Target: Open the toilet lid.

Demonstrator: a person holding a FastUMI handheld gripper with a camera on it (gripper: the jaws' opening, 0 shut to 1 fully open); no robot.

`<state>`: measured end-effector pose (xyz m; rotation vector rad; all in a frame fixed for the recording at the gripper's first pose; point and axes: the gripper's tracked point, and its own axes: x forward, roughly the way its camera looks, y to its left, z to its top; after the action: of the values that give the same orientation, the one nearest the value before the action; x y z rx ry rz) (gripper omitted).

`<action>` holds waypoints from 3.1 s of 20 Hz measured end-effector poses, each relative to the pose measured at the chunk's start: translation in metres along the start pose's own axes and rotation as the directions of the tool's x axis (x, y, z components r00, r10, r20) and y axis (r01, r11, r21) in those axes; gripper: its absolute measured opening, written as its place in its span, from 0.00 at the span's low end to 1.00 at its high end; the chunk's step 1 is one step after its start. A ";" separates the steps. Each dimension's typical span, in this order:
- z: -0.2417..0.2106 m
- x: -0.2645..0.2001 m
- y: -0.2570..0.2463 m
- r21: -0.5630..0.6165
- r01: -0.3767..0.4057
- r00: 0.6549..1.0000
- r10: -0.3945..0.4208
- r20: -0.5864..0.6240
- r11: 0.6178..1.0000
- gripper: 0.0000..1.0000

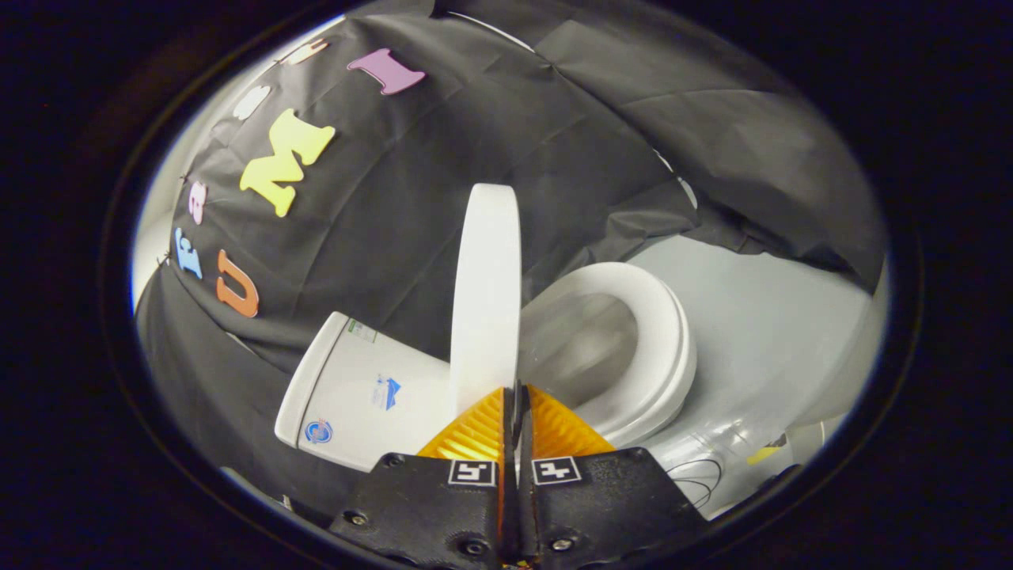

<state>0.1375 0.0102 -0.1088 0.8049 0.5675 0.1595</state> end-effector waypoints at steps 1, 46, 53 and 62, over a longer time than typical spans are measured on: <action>0.000 -0.001 0.003 -0.011 0.006 1.000 -0.006 0.006 1.000 0.04; -0.031 -0.010 0.151 -0.546 0.199 0.966 -0.069 0.248 0.814 0.07; -0.039 -0.007 0.165 -0.574 0.205 0.965 -0.066 0.254 0.793 0.08; -0.053 -0.004 0.188 -0.634 0.217 0.962 -0.050 0.270 0.743 0.09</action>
<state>0.1200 0.1729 -0.0013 0.0769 0.2991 0.1153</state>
